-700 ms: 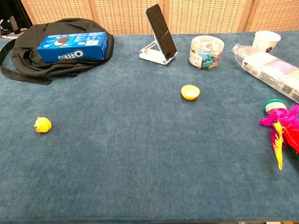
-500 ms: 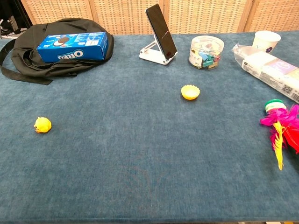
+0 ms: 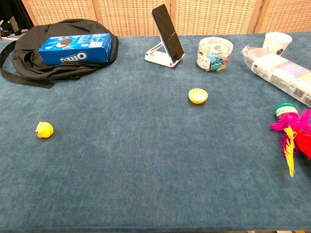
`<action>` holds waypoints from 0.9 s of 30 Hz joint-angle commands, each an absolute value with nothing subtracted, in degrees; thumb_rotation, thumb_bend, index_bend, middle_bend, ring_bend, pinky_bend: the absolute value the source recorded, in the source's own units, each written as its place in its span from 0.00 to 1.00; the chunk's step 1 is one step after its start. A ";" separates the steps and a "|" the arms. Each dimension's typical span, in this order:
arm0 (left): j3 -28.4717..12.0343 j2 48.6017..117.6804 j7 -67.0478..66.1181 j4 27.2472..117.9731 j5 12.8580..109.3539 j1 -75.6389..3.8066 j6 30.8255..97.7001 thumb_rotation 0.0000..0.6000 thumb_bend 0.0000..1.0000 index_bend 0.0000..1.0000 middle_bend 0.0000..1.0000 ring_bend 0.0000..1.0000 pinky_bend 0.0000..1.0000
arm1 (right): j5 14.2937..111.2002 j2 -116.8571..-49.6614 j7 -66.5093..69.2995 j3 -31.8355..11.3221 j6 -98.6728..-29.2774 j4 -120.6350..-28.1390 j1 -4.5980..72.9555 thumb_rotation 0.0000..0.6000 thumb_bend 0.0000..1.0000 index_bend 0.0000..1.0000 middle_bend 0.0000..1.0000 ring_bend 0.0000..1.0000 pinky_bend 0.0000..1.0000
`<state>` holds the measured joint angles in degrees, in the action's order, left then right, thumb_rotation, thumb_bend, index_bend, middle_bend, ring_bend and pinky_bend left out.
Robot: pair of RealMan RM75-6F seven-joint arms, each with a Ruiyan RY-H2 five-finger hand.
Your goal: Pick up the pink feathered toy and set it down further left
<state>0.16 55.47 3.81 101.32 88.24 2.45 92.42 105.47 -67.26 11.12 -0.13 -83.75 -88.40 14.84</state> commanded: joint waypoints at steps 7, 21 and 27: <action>-0.95 56.03 1.71 101.82 85.18 1.19 89.62 1.00 0.00 0.00 0.00 0.00 0.00 | 108.71 -67.23 11.94 -1.15 -67.02 -94.10 28.44 1.00 0.02 0.35 0.00 0.00 0.00; -0.93 55.44 2.72 101.85 85.03 0.90 88.56 1.00 0.00 0.00 0.00 0.00 0.00 | 104.23 -71.27 -3.64 1.07 -55.80 -91.89 31.95 1.00 0.06 0.40 0.00 0.00 0.00; -0.91 55.39 2.92 101.78 85.05 0.90 88.43 1.00 0.00 0.00 0.00 0.00 0.00 | 105.32 -69.45 -4.32 2.48 -57.31 -92.38 32.05 1.00 0.08 0.41 0.00 0.00 0.00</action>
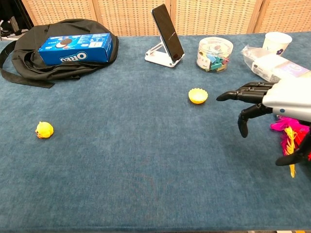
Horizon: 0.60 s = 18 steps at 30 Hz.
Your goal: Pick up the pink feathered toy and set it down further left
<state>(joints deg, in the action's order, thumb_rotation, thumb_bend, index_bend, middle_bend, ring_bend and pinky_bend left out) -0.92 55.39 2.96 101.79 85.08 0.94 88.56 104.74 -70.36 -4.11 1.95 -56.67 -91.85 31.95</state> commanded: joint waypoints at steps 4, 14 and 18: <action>-0.88 55.50 2.40 101.88 84.88 0.64 87.84 1.00 0.00 0.00 0.00 0.00 0.00 | 106.65 -66.57 -5.28 3.67 -58.36 -93.95 32.15 1.00 0.07 0.41 0.00 0.00 0.00; -0.61 55.86 1.33 102.16 85.22 0.51 87.49 1.00 0.00 0.00 0.00 0.00 0.00 | 107.69 -64.87 -4.94 6.21 -59.82 -92.64 31.54 1.00 0.10 0.41 0.00 0.00 0.00; -0.56 55.95 1.09 102.17 85.26 0.49 87.41 1.00 0.00 0.00 0.00 0.00 0.00 | 107.88 -65.78 -4.48 6.60 -60.21 -91.35 31.53 1.00 0.10 0.42 0.00 0.00 0.00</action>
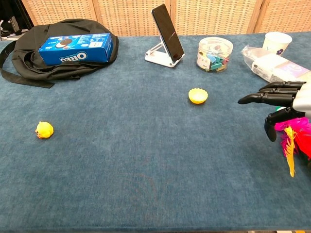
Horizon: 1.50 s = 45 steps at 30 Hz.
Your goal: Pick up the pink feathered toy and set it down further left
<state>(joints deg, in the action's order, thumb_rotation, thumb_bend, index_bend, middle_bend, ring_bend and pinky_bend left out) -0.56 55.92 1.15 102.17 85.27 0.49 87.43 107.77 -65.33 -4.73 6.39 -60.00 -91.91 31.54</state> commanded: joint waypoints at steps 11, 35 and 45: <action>-0.57 55.80 1.29 102.17 84.97 0.30 86.90 1.00 0.00 0.00 0.00 0.00 0.00 | 107.47 -69.33 -3.01 7.30 -59.82 -87.92 32.17 1.00 0.18 0.44 0.01 0.00 0.00; -0.34 55.60 1.53 102.22 85.20 0.24 86.68 1.00 0.00 0.00 0.00 0.00 0.00 | 105.74 -71.56 -2.04 8.14 -60.04 -85.08 32.73 1.00 0.51 0.56 0.02 0.00 0.00; -0.28 55.57 1.69 102.16 85.30 0.30 86.79 1.00 0.00 0.00 0.00 0.00 0.00 | 105.53 -72.67 -0.16 8.45 -61.36 -84.06 32.60 1.00 0.57 0.61 0.03 0.00 0.00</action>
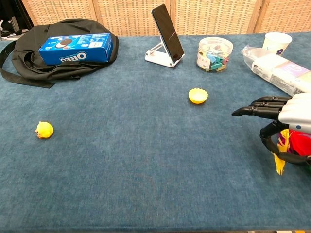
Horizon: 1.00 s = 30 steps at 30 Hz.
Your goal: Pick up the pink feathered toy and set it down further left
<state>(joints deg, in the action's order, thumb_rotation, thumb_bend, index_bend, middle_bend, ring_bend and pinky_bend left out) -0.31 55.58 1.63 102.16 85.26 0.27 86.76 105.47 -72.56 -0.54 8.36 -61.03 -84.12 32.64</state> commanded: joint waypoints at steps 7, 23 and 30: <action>-0.23 55.53 1.73 102.15 85.41 0.24 86.67 1.00 0.00 0.00 0.00 0.00 0.00 | 105.67 -72.66 5.64 8.27 -63.28 -85.87 33.18 1.00 0.57 0.65 0.04 0.00 0.00; -0.09 55.09 3.02 101.99 85.95 0.46 87.14 1.00 0.00 0.00 0.00 0.00 0.00 | 102.88 -69.30 16.33 5.35 -65.00 -95.02 35.49 1.00 0.62 0.68 0.06 0.00 0.00; 0.05 55.04 3.25 101.91 86.23 0.52 87.19 1.00 0.00 0.00 0.00 0.00 0.00 | 99.68 -67.25 22.66 2.35 -65.81 -99.56 36.62 1.00 0.65 0.68 0.06 0.00 0.00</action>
<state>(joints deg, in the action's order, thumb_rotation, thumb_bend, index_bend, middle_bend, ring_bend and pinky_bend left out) 0.05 55.04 3.24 101.91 86.23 0.52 87.19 100.94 -67.98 20.79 3.42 -65.55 -98.21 36.16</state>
